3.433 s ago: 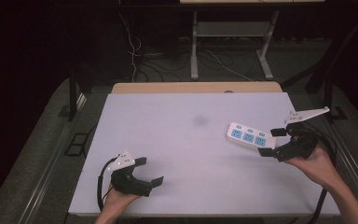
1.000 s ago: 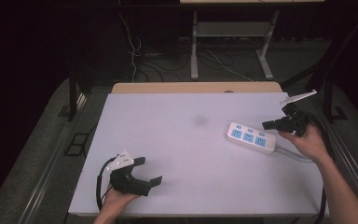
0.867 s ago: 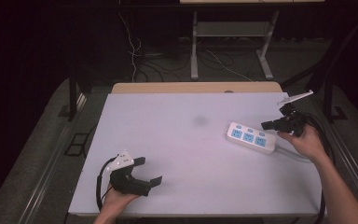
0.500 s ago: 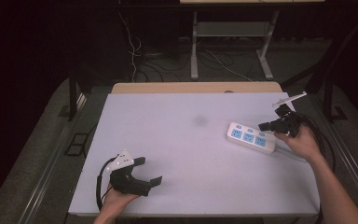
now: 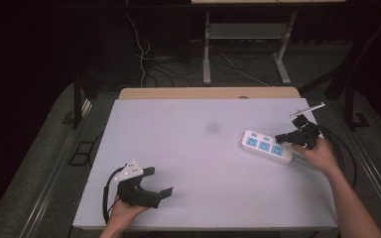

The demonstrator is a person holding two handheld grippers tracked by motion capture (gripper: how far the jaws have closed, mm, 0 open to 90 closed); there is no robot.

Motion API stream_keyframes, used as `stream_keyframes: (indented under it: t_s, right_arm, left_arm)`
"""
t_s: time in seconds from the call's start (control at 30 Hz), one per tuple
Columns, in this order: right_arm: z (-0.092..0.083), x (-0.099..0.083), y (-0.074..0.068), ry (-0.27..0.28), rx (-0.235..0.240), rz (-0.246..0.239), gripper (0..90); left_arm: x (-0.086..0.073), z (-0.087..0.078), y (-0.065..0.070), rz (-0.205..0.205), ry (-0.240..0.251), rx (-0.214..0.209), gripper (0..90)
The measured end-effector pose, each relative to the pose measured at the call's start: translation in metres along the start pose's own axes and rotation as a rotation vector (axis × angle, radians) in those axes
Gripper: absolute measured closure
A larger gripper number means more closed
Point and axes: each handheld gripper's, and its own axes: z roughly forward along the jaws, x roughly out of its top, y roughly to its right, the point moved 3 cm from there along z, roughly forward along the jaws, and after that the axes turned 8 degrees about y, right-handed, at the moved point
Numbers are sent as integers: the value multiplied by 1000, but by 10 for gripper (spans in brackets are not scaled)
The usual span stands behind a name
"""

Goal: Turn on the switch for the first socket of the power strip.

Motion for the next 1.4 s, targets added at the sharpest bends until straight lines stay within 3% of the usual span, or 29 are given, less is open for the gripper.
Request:
stream_keyframes:
  t_s: [0.33,0.5,0.7,0.97,1.4]
  right_arm:
    - [4,-2,1,14,15,22,900]
    - [4,-7,2,57,28,37,900]
    - [3,-7,1,56,21,30,900]
    - [2,-20,7,154,48,106,900]
    - [2,-20,4,159,31,84,900]
  left_arm:
    - [1,0,1,-2,6,-2,0]
    - [0,0,1,2,3,-2,0]
    - [0,-2,0,1,7,1,0]
    - [0,0,1,8,0,0,0]
    - [0,-1,-1,0,1,5,0]
